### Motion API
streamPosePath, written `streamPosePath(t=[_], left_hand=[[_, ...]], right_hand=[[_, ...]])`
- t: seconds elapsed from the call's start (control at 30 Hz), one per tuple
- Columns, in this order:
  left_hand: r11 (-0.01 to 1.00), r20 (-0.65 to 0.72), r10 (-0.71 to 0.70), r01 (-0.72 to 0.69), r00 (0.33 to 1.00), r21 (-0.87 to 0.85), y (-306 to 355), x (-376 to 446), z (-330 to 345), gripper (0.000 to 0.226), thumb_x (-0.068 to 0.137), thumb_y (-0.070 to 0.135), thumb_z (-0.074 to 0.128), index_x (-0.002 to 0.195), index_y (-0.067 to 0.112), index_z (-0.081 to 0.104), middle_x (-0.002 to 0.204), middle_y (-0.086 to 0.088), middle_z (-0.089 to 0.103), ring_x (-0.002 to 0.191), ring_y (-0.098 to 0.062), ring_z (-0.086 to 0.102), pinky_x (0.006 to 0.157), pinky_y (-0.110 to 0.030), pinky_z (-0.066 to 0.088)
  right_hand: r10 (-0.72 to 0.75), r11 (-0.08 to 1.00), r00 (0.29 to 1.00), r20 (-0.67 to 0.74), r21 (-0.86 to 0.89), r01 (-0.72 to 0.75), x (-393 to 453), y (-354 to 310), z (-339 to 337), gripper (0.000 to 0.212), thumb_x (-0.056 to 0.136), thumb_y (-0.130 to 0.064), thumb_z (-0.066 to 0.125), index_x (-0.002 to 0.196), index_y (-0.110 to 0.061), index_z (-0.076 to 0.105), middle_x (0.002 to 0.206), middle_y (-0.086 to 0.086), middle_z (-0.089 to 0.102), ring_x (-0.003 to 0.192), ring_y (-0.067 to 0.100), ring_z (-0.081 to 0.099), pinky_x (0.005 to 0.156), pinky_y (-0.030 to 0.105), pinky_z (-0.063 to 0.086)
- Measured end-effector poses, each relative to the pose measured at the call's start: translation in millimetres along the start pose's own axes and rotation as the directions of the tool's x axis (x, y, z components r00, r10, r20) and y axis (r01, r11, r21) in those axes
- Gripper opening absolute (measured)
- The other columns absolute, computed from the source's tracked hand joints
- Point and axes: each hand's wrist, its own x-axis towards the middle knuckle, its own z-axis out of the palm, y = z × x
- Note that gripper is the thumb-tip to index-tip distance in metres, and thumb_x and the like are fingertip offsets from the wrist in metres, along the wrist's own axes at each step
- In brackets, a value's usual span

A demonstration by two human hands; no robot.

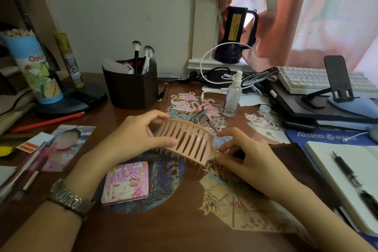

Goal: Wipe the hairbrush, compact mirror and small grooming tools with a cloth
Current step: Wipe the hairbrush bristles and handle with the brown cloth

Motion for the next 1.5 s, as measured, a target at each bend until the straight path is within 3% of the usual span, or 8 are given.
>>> streamPosePath(t=[0.23,0.43,0.67,0.8,1.03,1.3,1.37,1.5], left_hand=[[0.999,0.110,-0.032,0.028,0.993,0.037,7,-3,-5,0.091,0.048,0.066,0.073,0.131,0.042,0.045,0.091,0.024,0.053,0.069,0.000,0.056,0.060,-0.016,0.041],[0.999,0.122,-0.023,0.019,0.992,0.034,2,-1,-3,0.090,0.048,0.073,0.069,0.130,0.045,0.043,0.109,0.030,0.044,0.073,0.002,0.052,0.064,-0.017,0.040],[0.998,0.154,-0.019,0.027,0.988,-0.049,0,1,-3,0.083,0.044,0.084,0.061,0.118,0.052,0.042,0.105,0.020,0.052,0.074,0.000,0.057,0.053,-0.015,0.045],[0.998,0.141,-0.031,0.039,0.990,-0.054,3,1,-2,0.072,0.054,0.068,0.068,0.119,0.046,0.045,0.093,0.011,0.056,0.065,0.001,0.058,0.049,-0.012,0.042],[0.996,0.117,-0.075,0.080,0.990,-0.035,10,-1,0,0.067,0.050,0.060,0.069,0.112,0.047,0.049,0.080,0.012,0.058,0.061,-0.002,0.055,0.050,-0.013,0.038],[0.997,0.124,-0.061,0.066,0.990,-0.036,8,-2,0,0.074,0.047,0.068,0.067,0.115,0.044,0.048,0.090,0.014,0.057,0.066,-0.006,0.056,0.054,-0.014,0.038],[0.997,0.134,-0.033,0.042,0.990,-0.062,7,-2,0,0.081,0.041,0.080,0.065,0.113,0.047,0.048,0.098,0.017,0.056,0.068,-0.006,0.057,0.054,-0.014,0.039],[0.998,0.126,-0.015,0.022,0.992,-0.055,4,-1,1,0.075,0.048,0.071,0.070,0.115,0.046,0.050,0.101,0.019,0.055,0.069,-0.001,0.057,0.057,-0.016,0.041]], right_hand=[[0.004,1.000,1.000,0.026,0.001,-0.004,-2,0,-1,0.036,0.083,-0.043,0.064,0.115,-0.039,0.048,0.100,-0.022,0.070,0.090,-0.001,0.067,0.084,0.039,0.054],[0.053,0.999,0.993,0.106,0.007,-0.054,-9,8,-28,0.033,0.083,-0.049,0.060,0.114,-0.038,0.057,0.107,-0.025,0.063,0.098,-0.014,0.057,0.083,0.006,0.047],[0.119,0.990,0.987,0.104,0.067,-0.127,-50,39,-65,0.038,0.071,-0.043,0.070,0.108,-0.042,0.064,0.108,-0.032,0.063,0.095,-0.010,0.061,0.079,0.004,0.043],[0.125,0.986,0.982,0.145,0.091,-0.139,-65,49,-63,0.045,0.069,-0.041,0.073,0.113,-0.041,0.065,0.115,-0.030,0.061,0.108,-0.010,0.056,0.089,0.008,0.044],[0.084,0.993,0.996,-0.004,0.083,-0.084,-62,46,-43,0.038,0.070,-0.038,0.072,0.107,-0.033,0.070,0.105,-0.022,0.067,0.100,-0.009,0.060,0.088,0.010,0.046],[0.040,0.999,0.999,-0.036,-0.001,-0.040,-45,35,-23,0.041,0.073,-0.027,0.079,0.111,-0.036,0.068,0.103,-0.023,0.065,0.100,0.001,0.062,0.089,0.027,0.053],[0.028,1.000,0.999,-0.019,-0.013,-0.028,-37,29,-17,0.040,0.074,-0.028,0.077,0.112,-0.037,0.066,0.105,-0.021,0.065,0.100,0.002,0.061,0.090,0.027,0.051],[0.012,0.999,1.000,0.024,-0.053,-0.011,-24,19,-8,0.040,0.077,-0.031,0.073,0.116,-0.036,0.065,0.108,-0.016,0.066,0.099,-0.004,0.055,0.089,0.013,0.043]])
